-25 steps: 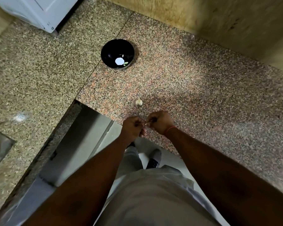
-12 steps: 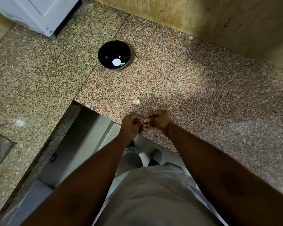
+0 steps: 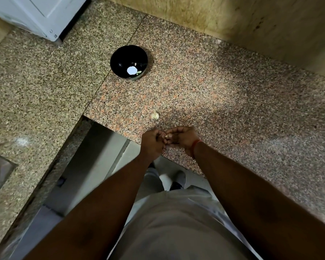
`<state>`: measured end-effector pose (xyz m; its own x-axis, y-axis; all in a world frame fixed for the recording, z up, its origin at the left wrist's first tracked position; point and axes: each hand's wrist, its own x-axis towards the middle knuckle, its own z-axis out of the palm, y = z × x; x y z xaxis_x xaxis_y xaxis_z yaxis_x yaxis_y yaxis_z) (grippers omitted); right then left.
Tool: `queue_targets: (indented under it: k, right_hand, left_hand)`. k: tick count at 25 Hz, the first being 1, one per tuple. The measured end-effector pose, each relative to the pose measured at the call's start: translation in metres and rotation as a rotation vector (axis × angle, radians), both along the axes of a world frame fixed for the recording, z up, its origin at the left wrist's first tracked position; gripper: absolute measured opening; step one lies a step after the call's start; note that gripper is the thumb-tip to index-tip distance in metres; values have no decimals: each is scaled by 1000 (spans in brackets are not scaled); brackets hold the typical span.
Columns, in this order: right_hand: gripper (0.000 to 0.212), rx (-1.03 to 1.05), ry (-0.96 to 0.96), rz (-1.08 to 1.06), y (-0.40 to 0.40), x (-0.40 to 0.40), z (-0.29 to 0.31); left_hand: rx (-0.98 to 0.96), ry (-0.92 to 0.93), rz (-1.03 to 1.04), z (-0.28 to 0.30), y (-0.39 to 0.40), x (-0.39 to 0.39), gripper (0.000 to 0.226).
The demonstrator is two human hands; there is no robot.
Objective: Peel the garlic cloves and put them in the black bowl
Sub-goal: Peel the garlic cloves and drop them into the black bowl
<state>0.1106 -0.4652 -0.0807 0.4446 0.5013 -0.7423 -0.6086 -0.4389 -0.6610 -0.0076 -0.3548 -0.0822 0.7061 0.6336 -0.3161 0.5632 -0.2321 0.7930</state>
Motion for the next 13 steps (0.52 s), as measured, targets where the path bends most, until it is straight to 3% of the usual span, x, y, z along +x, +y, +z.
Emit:
queue_targets:
  k: [4,9,13]
  right_hand:
    - [13,1,10,-2,1,0,3]
    - [11,8,25,-58,1,-2,8]
    - [18,22,30,-68,2,0,7]
  left_hand:
    - [178,9,-82,5,-2,3,12]
    - [204,135,-85,21,-9,12,15]
    - [120,172,-84,21,-13,14,10]
